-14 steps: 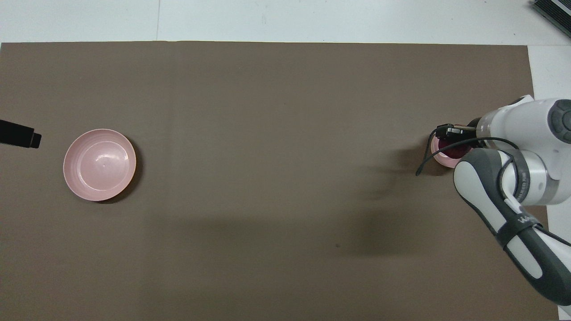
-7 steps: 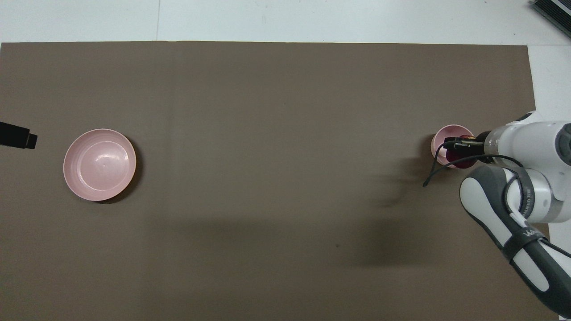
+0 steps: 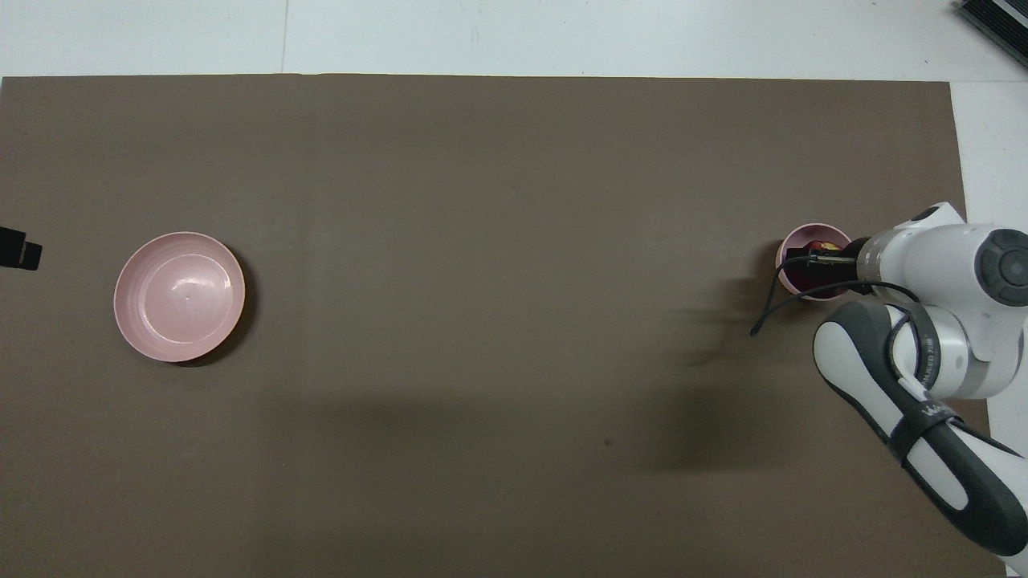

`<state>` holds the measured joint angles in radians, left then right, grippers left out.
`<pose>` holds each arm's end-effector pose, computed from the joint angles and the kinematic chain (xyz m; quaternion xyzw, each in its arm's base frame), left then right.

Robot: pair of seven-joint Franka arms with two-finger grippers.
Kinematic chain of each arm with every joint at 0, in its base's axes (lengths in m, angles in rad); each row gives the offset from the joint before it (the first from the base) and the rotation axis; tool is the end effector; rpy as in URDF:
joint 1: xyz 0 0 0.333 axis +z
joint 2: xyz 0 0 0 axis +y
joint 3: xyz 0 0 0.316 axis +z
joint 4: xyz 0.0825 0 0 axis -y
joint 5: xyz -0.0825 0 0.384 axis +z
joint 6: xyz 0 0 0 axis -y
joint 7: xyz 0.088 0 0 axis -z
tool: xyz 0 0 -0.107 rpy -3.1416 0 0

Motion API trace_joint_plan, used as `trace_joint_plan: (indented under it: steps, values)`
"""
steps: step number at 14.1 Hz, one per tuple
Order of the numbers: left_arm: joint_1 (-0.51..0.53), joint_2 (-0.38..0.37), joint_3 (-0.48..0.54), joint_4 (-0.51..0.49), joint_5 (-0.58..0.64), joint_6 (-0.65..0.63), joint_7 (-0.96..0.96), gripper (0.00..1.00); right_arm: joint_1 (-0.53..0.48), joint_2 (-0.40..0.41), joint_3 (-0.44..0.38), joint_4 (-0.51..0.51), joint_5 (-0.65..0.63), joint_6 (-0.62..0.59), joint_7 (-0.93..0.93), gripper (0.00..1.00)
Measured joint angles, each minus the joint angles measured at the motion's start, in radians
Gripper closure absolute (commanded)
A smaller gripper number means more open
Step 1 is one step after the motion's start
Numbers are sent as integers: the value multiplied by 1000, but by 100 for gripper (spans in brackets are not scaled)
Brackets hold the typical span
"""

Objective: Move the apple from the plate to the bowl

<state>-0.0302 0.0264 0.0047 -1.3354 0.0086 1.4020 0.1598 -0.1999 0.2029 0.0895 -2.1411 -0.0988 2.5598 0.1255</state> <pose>0.5414 -0.0128 0.7037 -0.9956 0.0917 -0.0198 0.0056 0.5822 -0.0641 0.3315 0.9906 -0.0809 0.1084 0.0218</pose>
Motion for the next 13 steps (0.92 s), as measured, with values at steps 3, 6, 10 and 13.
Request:
trace_joint_plan:
  steps: [3,6,10,13]
  values:
    - [0,0,1,0,0,0,0,0,0,-1,0,47,-2,-50,-30,0]
    - [0,0,1,0,0,0,0,0,0,-9,0,171,-2,-262,-85,0]
    - [0,0,1,0,0,0,0,0,1,-26,12,337,-2,-563,-97,0]
    - [0,0,1,0,0,-1,0,0,13,-70,27,419,-1,-719,-97,0]
